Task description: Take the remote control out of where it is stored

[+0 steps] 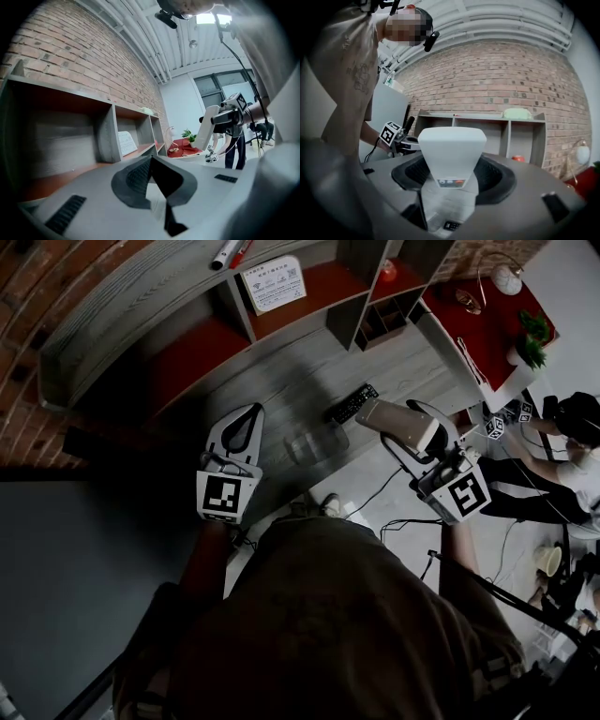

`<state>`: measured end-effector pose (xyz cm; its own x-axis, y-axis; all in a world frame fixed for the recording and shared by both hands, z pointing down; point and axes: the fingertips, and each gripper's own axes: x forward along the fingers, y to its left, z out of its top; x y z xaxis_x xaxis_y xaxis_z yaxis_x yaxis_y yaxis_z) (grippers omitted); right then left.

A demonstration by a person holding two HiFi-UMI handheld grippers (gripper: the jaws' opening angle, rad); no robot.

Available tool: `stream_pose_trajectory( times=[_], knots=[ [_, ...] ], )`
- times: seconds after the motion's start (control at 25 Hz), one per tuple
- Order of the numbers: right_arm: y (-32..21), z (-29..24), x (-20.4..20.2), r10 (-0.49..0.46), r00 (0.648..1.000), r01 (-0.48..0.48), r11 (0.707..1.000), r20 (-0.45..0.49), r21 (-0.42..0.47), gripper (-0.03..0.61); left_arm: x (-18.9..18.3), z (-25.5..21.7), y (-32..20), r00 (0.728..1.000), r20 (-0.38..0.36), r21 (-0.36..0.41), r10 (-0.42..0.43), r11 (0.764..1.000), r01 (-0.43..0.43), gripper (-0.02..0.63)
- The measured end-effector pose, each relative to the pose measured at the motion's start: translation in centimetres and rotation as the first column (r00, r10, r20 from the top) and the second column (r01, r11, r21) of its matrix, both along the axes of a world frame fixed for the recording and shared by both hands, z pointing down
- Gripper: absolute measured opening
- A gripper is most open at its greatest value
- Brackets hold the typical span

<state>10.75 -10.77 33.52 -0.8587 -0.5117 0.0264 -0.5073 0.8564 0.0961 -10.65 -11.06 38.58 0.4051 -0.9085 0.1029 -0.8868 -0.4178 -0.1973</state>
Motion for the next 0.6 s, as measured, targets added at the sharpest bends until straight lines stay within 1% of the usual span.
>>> stream_pose_trajectory(
  times=[0.24,0.36,0.44,0.6],
  knots=[
    [0.8,-2.1,2.8,0.124,0.988,-0.128,0.991,0.093,0.043,0.295,1.1,-1.3,-0.4,1.000,0.001,0.040,0.021,0.999,-0.021,0.011],
    [1.2,-2.3,4.4,0.170,0.976,-0.178,0.983,0.134,0.048,0.295,1.2,-1.2,-0.6,1.000,-0.012,0.025,0.021,0.999,-0.021,0.011],
    [1.5,-2.0,5.6,0.195,0.969,-0.202,0.979,0.154,0.035,0.295,1.1,-1.2,-0.8,0.999,-0.027,0.019,0.016,1.000,-0.015,0.011],
    [2.4,-1.1,7.0,0.214,0.964,-0.219,0.976,0.158,0.015,0.295,1.2,-1.8,-1.1,1.000,-0.010,0.036,0.020,0.999,-0.020,0.011]
  ],
)
